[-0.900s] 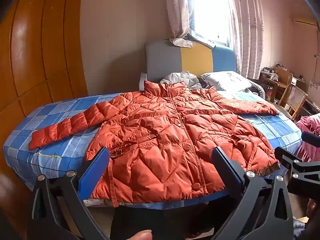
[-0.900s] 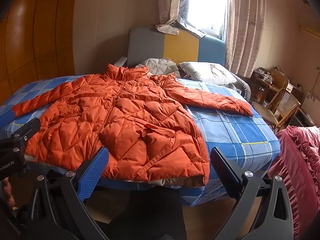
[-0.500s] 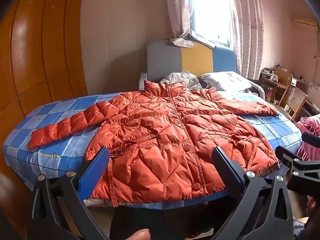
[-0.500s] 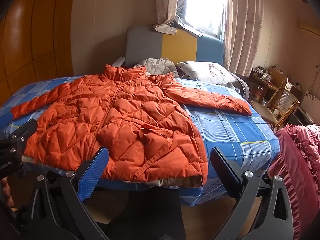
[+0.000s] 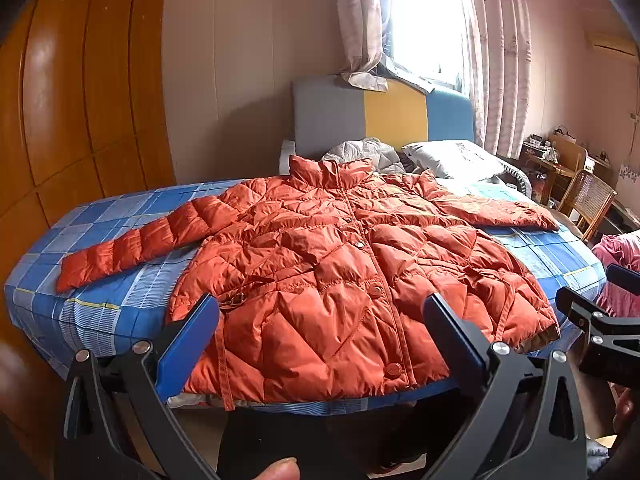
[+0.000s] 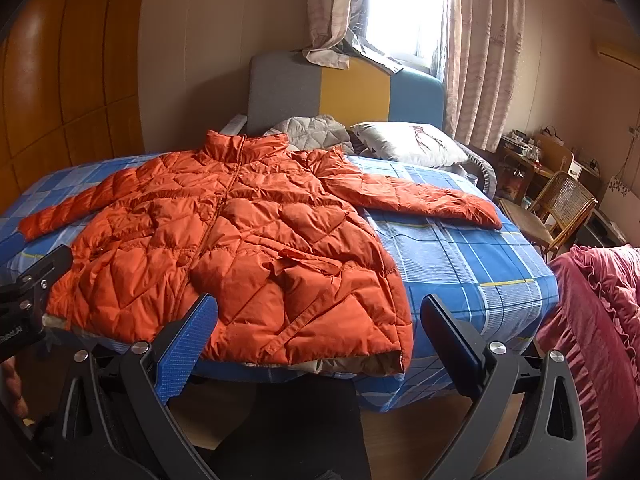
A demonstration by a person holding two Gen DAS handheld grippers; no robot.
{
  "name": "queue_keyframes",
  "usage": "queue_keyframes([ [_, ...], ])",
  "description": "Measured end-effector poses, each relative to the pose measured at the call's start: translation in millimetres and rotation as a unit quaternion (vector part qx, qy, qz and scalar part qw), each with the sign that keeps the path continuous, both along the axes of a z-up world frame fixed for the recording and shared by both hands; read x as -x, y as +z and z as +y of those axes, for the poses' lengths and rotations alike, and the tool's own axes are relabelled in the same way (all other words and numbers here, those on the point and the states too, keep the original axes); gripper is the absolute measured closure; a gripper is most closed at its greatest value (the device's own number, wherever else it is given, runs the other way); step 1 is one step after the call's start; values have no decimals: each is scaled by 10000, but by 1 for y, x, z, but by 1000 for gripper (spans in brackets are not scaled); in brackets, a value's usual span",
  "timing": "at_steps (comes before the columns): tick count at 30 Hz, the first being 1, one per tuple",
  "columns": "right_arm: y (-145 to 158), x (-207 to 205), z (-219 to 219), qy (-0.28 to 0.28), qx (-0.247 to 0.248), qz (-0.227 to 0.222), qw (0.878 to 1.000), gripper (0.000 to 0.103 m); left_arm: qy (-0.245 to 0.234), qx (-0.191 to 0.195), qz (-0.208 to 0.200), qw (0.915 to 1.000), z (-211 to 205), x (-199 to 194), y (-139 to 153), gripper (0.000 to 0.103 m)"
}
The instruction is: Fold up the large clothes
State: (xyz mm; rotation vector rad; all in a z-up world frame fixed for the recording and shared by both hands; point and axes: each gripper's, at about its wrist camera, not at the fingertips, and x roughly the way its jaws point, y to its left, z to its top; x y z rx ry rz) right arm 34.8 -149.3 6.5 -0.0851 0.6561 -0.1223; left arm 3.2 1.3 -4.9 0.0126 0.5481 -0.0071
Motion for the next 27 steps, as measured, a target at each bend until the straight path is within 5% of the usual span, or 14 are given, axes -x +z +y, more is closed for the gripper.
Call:
queue_keyframes([
  [27, -2, -3, -5, -72, -9, -4, 10000, 3, -8, 56, 44, 10000, 2, -2, 1, 2],
])
